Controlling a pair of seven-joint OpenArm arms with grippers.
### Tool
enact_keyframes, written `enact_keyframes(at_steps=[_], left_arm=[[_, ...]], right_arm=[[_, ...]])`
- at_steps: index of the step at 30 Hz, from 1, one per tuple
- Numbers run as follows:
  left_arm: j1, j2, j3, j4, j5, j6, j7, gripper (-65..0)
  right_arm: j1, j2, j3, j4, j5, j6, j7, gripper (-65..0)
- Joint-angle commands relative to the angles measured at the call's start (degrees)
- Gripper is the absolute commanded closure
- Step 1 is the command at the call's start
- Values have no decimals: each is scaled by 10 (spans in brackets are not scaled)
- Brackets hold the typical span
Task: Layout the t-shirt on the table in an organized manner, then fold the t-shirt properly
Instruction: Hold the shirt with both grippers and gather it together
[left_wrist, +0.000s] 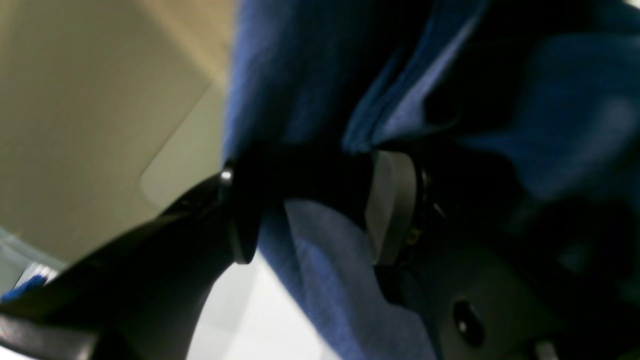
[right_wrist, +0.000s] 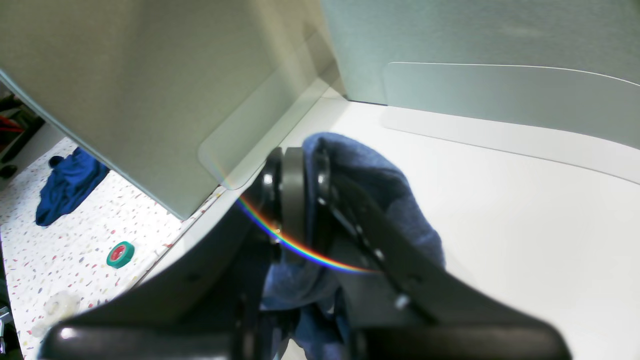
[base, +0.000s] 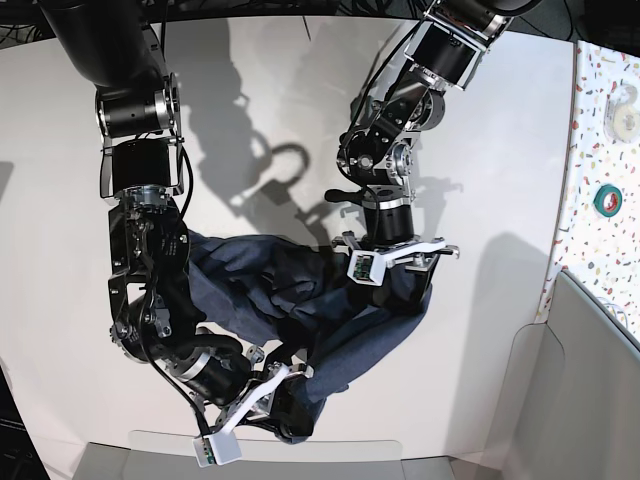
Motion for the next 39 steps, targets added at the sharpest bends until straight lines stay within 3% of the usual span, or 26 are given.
enact_keyframes(at_steps=[1, 14, 21, 39], left_arm=[[-9, 6, 2, 9, 11, 5, -13, -296], [-11, 12, 5, -25, 10, 5, -19, -296], [-17, 19, 50, -68, 10, 5, -19, -296], [-66, 20, 44, -68, 9, 5, -15, -286]], right_arm=[[20, -2, 1, 12, 11, 6, 17, 0], [20, -4, 1, 12, 12, 6, 17, 0], [20, -4, 1, 12, 12, 6, 17, 0], [13, -4, 2, 13, 14, 6, 17, 0]])
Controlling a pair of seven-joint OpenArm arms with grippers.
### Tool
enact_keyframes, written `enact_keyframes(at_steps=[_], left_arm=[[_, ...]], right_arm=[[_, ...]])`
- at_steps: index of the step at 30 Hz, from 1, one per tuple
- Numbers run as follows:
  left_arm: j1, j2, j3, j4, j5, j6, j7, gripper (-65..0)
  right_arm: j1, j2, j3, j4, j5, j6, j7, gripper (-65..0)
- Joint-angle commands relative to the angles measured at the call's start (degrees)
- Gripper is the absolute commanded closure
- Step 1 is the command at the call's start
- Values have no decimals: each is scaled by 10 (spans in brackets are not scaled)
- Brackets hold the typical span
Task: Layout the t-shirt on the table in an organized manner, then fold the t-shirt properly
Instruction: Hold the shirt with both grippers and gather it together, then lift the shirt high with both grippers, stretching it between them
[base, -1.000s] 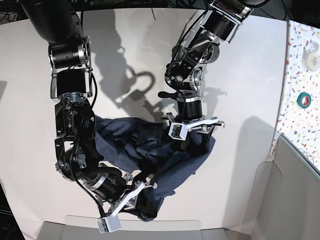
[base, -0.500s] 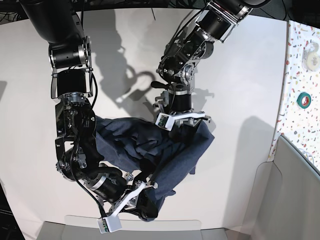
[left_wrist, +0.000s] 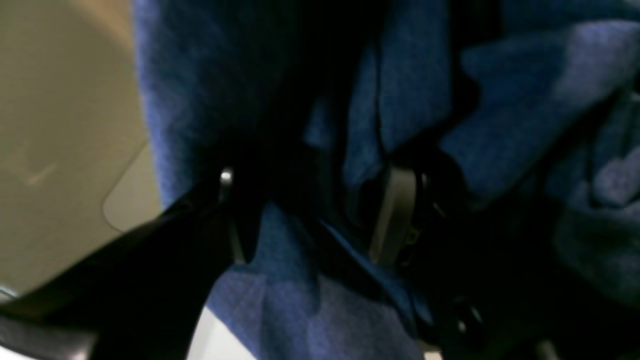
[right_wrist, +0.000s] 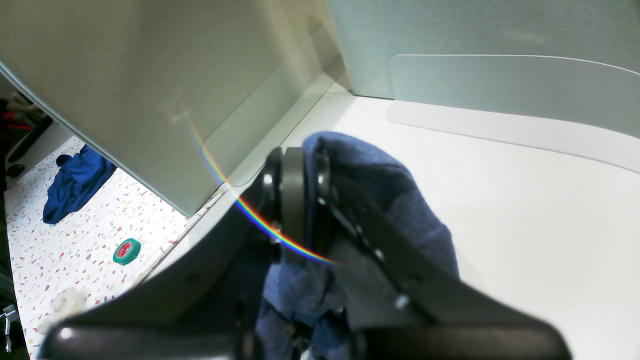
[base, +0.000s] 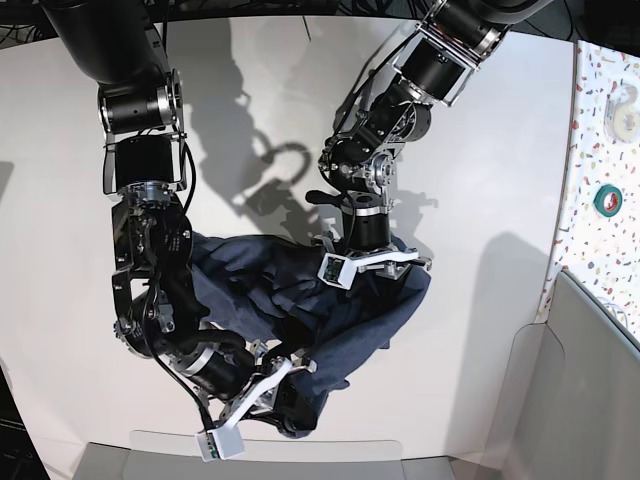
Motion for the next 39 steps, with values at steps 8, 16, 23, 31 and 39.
enact_keyframes(at_steps=[8, 16, 23, 31, 39], left_arm=[[-28, 4, -1, 3, 9, 8, -16, -130], [-6, -2, -1, 22, 11, 8, -14, 0], [68, -56, -38, 131, 11, 8, 26, 0], [134, -108, -89, 264, 11, 8, 99, 0], [200, -109, -168, 376, 11, 8, 105, 0]], right_arm=[[21, -1, 3, 12, 9, 6, 17, 0], [16, 3, 3, 10, 8, 6, 17, 0], [6, 21, 3, 7, 5, 5, 17, 0], [-28, 45, 3, 8, 5, 1, 16, 0], [-36, 36, 5, 16, 9, 1, -71, 0]])
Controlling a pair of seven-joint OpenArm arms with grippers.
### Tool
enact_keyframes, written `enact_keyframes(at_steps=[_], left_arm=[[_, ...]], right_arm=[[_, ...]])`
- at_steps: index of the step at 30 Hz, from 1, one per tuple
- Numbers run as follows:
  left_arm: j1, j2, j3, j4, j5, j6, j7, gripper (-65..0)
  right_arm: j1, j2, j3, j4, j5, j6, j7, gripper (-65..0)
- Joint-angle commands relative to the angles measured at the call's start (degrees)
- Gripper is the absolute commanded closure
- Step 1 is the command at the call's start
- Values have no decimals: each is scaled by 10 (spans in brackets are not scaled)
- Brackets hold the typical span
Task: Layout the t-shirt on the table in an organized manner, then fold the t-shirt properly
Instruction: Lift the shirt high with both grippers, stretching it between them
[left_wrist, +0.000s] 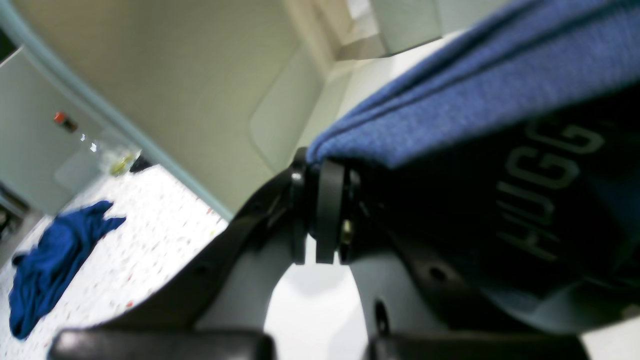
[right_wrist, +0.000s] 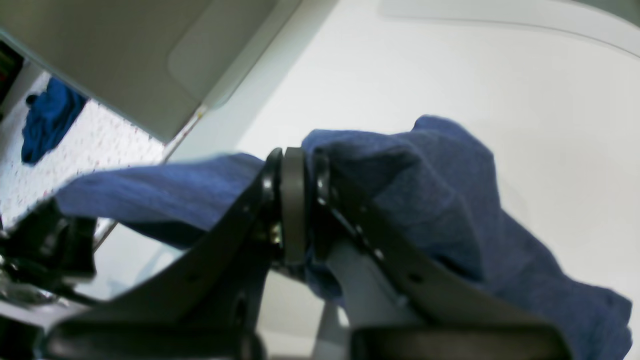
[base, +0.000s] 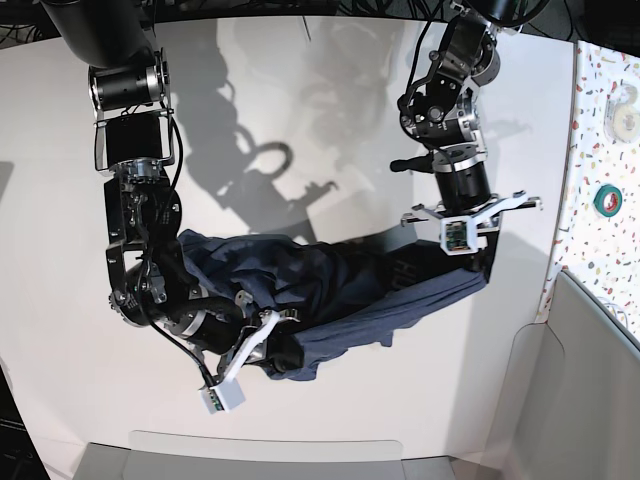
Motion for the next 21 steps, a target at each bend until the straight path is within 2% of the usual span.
enact_keyframes(at_steps=[1, 8, 12, 17, 20, 21], left_arm=[[5, -4, -16, 23, 12, 20, -4, 0], [56, -4, -47, 77, 12, 20, -4, 0], [86, -7, -51, 107, 12, 20, -4, 0], [109, -6, -89, 135, 12, 20, -4, 0], [110, -4, -132, 138, 12, 20, -7, 0], [110, -4, -145, 138, 12, 20, -7, 0]], right_arm=[[19, -3, 5, 20, -3, -1, 10, 0], [4, -12, 4, 52, -4, -2, 0, 0], [6, -27, 4, 47, -6, -2, 0, 0], [38, -99, -1, -3, -29, -2, 0, 0], [73, -156, -32, -53, -90, -1, 4, 0], [81, -163, -40, -66, -108, 1, 4, 0]])
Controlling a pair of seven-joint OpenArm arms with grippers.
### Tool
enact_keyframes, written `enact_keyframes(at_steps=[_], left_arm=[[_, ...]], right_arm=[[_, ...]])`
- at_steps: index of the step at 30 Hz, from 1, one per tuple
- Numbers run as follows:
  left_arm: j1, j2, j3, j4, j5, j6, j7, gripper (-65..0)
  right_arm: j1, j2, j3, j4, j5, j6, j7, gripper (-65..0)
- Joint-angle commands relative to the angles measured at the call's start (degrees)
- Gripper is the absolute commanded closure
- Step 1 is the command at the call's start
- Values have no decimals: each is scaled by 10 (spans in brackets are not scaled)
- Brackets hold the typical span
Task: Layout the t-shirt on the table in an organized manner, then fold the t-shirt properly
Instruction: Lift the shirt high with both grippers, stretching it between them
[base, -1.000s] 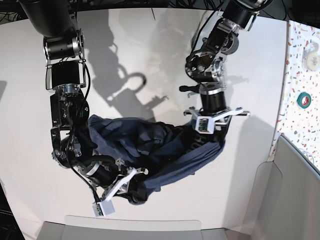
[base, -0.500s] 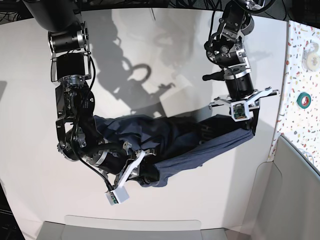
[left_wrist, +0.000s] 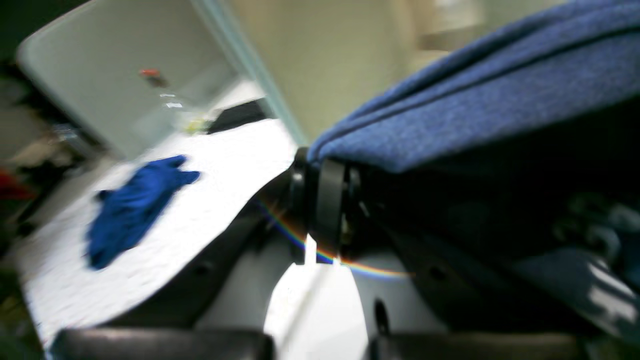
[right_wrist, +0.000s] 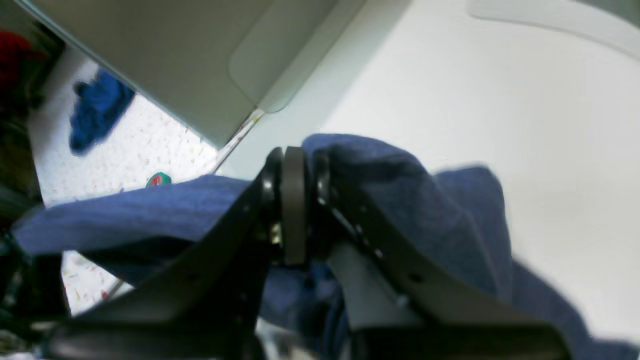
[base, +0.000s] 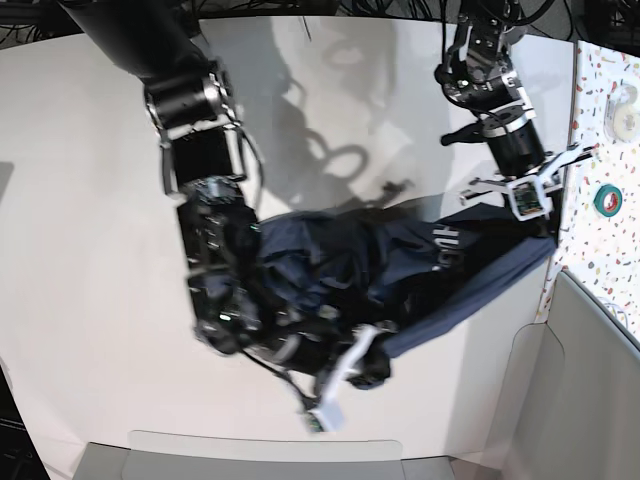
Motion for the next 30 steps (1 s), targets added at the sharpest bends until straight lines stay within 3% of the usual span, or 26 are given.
enact_keyframes(at_steps=[1, 4, 9, 14, 18, 21, 24, 30], left_arm=[[-4, -4, -20, 12, 13, 16, -16, 0], [-6, -3, -60, 12, 13, 16, -16, 0], [-48, -3, -134, 12, 13, -24, -17, 0], [-118, -4, -217, 20, 14, -104, -18, 0], [-194, -9, -267, 20, 14, -169, -19, 0], [-246, -34, -279, 22, 14, -201, -31, 0], [-290, -61, -280, 23, 20, -205, -46, 0], [-361, -92, -275, 23, 101, -206, -88, 0]], right_arm=[[28, 0, -5, -5, -20, 3, 16, 0], [55, 0, -44, -33, -50, 4, 54, 0], [130, 0, -166, -93, -5, 0, 183, 0], [210, 0, -201, -129, 87, -15, 258, 0], [270, 0, -201, -126, 115, -38, 286, 0], [307, 0, -201, -124, 116, -41, 303, 0], [339, 0, -201, -124, 135, -41, 314, 0], [368, 0, -200, -123, 144, -41, 344, 0]])
